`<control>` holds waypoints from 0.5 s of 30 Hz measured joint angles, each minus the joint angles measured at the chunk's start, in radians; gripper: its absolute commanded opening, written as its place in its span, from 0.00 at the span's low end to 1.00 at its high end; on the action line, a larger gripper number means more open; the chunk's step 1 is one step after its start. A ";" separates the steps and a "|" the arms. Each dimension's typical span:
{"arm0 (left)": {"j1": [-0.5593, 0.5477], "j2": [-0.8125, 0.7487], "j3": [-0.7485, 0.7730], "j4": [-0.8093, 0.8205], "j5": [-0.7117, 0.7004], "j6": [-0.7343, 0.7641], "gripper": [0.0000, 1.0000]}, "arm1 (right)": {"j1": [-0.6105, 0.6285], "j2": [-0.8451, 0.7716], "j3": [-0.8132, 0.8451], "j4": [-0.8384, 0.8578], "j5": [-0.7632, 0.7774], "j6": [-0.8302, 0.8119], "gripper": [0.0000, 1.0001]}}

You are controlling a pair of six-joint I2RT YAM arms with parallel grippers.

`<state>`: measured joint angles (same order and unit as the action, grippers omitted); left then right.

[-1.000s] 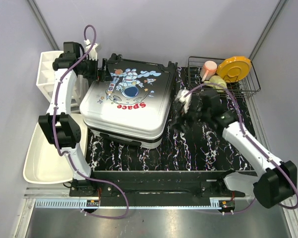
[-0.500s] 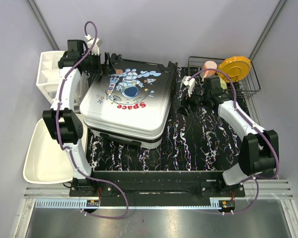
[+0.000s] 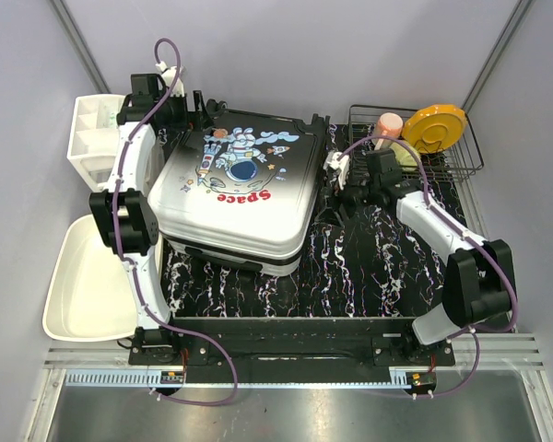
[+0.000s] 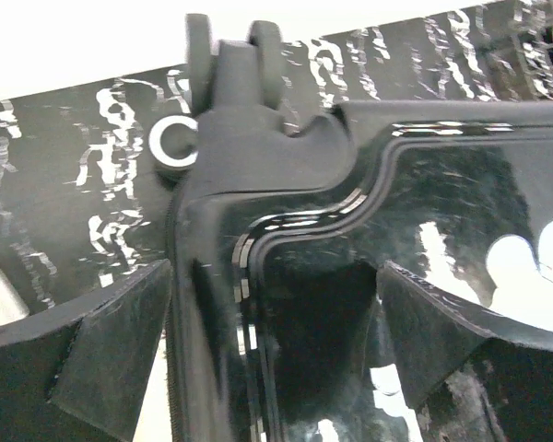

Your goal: Open, take out, and arrange the luggage

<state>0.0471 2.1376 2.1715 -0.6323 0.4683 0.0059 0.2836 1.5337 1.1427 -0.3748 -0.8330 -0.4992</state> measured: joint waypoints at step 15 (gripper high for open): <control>-0.043 -0.101 -0.193 0.090 0.136 0.143 0.85 | 0.144 -0.241 -0.198 -0.008 0.019 0.061 0.77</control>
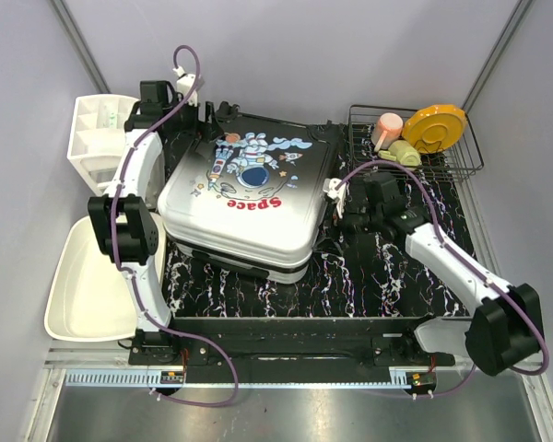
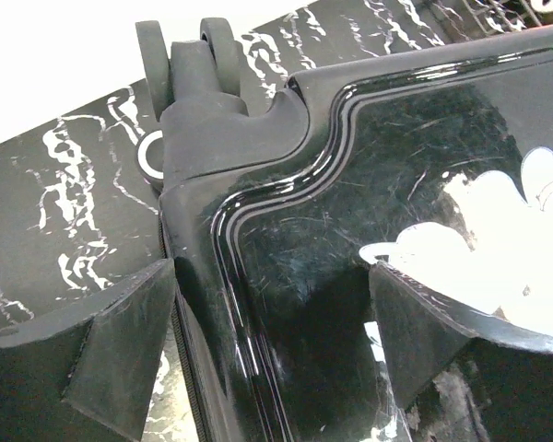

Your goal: Open, take out, and arrange the luggage

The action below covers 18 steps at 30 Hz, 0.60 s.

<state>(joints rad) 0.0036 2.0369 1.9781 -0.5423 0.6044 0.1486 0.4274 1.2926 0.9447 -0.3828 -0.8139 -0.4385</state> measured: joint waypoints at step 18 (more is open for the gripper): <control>0.189 -0.366 -0.241 -0.306 0.101 -0.136 0.99 | 0.253 -0.054 -0.042 0.081 0.064 0.275 0.81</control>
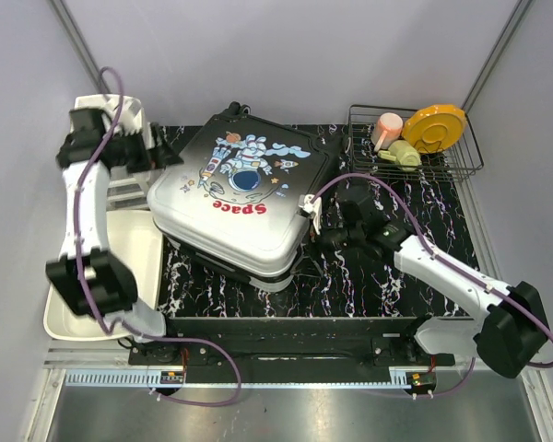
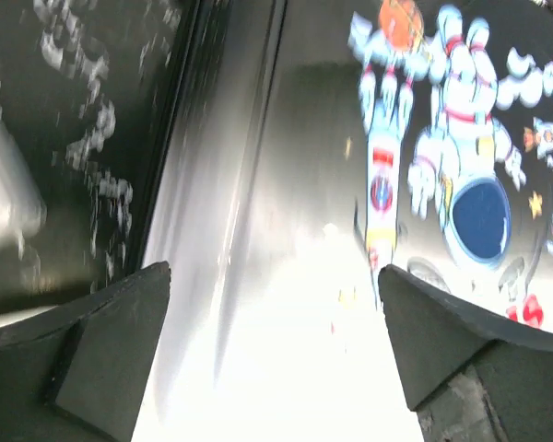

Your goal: Open, take out, and arrange the luggage

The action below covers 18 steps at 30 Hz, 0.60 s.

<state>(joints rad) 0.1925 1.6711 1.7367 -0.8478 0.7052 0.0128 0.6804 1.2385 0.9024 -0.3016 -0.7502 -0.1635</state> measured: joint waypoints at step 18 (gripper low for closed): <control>0.211 -0.532 -0.575 -0.020 0.045 -0.124 0.98 | -0.656 0.228 0.383 -0.068 -0.101 -0.156 0.89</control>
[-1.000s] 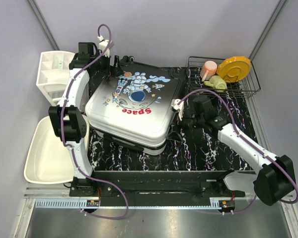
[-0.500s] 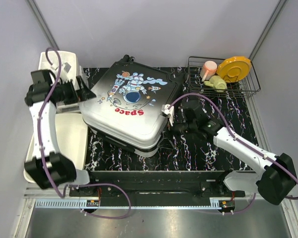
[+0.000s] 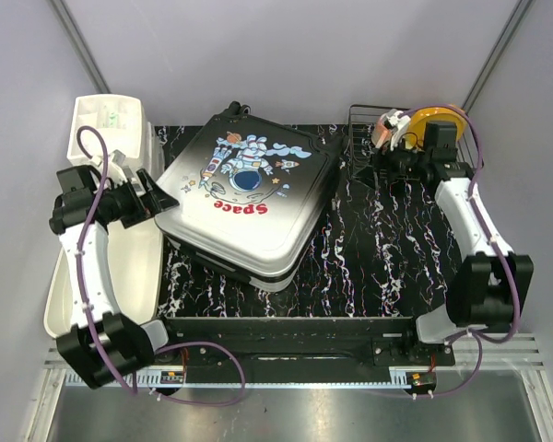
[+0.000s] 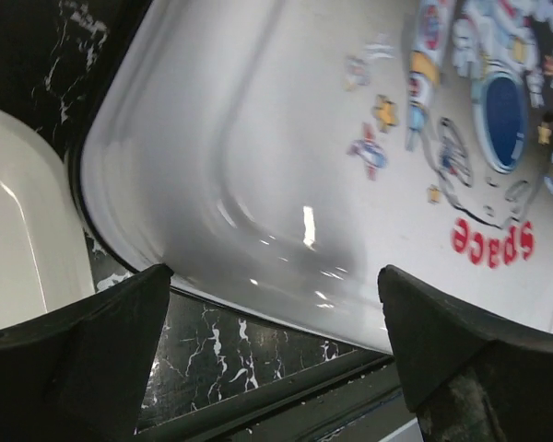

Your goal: Open, take out, and arrange the luggage

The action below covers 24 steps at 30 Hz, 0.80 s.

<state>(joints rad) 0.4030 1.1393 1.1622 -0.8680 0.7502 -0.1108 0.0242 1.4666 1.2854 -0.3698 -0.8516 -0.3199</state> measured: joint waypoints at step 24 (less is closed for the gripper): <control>-0.139 0.620 0.475 0.152 0.001 -0.077 0.95 | -0.059 0.079 -0.190 -0.059 -0.127 -0.273 0.73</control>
<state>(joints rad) 0.2642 1.7596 1.6367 -0.7162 0.7509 -0.1875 -0.0349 1.5452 1.0958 -0.4290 -0.9783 -0.5926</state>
